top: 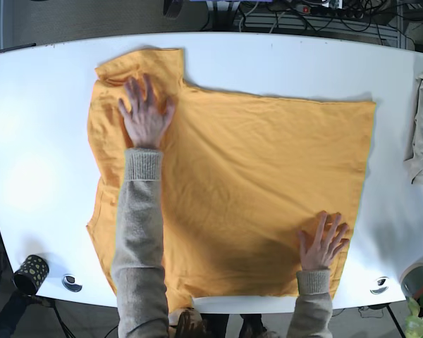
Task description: Fold the T-shirt properly
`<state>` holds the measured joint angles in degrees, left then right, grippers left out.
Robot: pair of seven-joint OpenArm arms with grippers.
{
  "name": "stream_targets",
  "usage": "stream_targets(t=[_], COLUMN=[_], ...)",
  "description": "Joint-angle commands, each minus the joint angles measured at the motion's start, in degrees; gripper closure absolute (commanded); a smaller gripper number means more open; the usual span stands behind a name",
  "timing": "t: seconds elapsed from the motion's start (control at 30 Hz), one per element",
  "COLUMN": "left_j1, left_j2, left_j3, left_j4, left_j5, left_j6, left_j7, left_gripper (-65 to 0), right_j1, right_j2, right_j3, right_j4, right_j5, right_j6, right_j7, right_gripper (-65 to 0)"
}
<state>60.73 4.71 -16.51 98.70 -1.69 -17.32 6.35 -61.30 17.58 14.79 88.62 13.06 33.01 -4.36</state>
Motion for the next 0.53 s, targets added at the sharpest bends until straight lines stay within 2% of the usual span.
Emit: stream_targets(t=[0.0,0.07,0.23,0.33,0.5], left_j1=[2.7,3.84,4.46,4.02,-0.82], left_j2=[-0.01,-0.01,-0.27,-0.45,-2.29], left_j3=[0.73,1.52,3.37,4.07,4.69], left_j4=[5.7,8.95,14.49,15.9,16.51], left_j5=[-0.46,-0.46,-0.46,-0.55,-0.55], left_j6=[-0.13,-0.13,-0.13,-0.13,-0.13], left_j7=[-0.68,-0.68,-0.68,-0.68,-0.68], left_gripper=[-42.2,-42.2,-42.2,-42.2,-42.4], right_j1=[-2.75,-3.63,-6.44,-7.23,-6.7], right_j2=[-0.4,-0.92,-1.45,-1.54,-4.44], right_j3=[2.75,4.51,8.99,10.31,13.39], right_j4=[4.08,6.02,12.79,16.48,20.44], right_j5=[1.23,3.25,8.52,10.19,12.65], right_j6=[0.52,0.7,3.51,3.6,4.04], right_j7=[-1.66,-2.8,-3.42,-3.42,-3.42], right_gripper=[-26.8,-26.8,-26.8,-26.8,-26.8])
